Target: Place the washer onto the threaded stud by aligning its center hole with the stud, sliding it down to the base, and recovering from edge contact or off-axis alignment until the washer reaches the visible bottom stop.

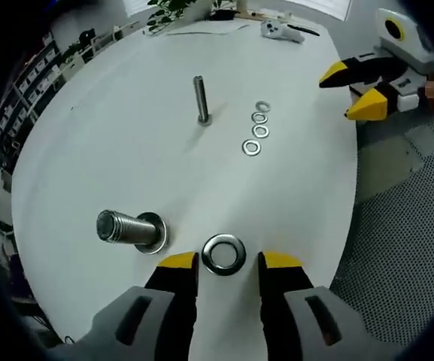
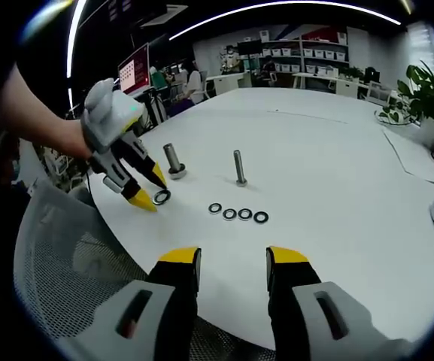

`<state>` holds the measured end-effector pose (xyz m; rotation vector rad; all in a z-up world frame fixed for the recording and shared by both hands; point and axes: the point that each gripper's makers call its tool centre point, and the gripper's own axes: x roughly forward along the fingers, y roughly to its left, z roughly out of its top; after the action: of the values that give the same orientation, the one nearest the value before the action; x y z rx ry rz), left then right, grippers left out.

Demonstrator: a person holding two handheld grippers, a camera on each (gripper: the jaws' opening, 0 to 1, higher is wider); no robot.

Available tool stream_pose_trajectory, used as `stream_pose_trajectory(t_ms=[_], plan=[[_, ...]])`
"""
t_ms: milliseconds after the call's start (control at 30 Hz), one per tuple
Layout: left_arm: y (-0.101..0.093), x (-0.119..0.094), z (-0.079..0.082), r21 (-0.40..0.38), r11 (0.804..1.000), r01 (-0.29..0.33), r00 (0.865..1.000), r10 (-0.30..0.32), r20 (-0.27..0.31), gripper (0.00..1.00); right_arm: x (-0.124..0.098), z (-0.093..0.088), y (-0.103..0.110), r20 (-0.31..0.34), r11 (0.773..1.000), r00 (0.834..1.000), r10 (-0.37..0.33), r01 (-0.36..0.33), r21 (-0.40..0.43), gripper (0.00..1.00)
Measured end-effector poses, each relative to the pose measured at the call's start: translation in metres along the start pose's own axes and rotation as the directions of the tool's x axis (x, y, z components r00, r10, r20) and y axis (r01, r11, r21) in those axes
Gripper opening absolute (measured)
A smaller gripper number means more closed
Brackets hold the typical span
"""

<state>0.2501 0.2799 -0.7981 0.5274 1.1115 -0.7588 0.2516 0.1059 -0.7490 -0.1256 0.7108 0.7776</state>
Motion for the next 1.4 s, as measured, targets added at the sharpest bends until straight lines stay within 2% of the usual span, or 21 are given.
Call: stream_pose_trajectory(t_ms=[200,300,667,867,933,1033,1200,1400], plan=[[0.002,0.000,0.000,-0.018,1.000,-0.005,1.000,0.005,-0.009,0.26,0.000,0.000,0.000,0.000,1.000,1.000,0.002,-0.002,0.000,0.37],[0.004,0.000,-0.001,-0.016,1.000,-0.008,1.000,0.007,-0.011,0.21,0.000,-0.001,0.000,-0.002,1.000,1.000,0.004,-0.004,-0.004,0.37],[0.003,-0.001,-0.004,-0.010,1.000,-0.002,1.000,0.002,-0.009,0.21,0.000,-0.002,0.001,-0.005,1.000,1.000,0.004,-0.004,-0.005,0.37],[0.006,-0.005,-0.020,0.009,1.000,0.010,0.999,-0.010,-0.053,0.21,0.000,-0.002,0.001,-0.005,1.000,1.000,0.006,-0.006,-0.007,0.37],[0.009,-0.008,-0.026,-0.008,1.000,0.008,0.996,-0.009,-0.091,0.21,0.000,-0.002,0.001,-0.005,1.000,1.000,0.006,-0.006,-0.005,0.37],[0.008,-0.008,-0.025,0.021,1.000,0.013,0.994,-0.010,-0.105,0.21,0.000,-0.001,0.001,-0.004,1.000,1.000,0.007,-0.007,-0.005,0.37],[0.007,-0.007,-0.024,0.028,1.000,0.011,0.988,-0.007,-0.155,0.22,0.000,-0.001,0.001,-0.004,1.000,1.000,0.008,-0.008,-0.005,0.37],[0.008,-0.007,-0.025,0.021,1.000,0.013,0.984,-0.009,-0.175,0.22,0.000,-0.001,0.001,-0.003,1.000,1.000,0.008,-0.008,-0.006,0.37]])
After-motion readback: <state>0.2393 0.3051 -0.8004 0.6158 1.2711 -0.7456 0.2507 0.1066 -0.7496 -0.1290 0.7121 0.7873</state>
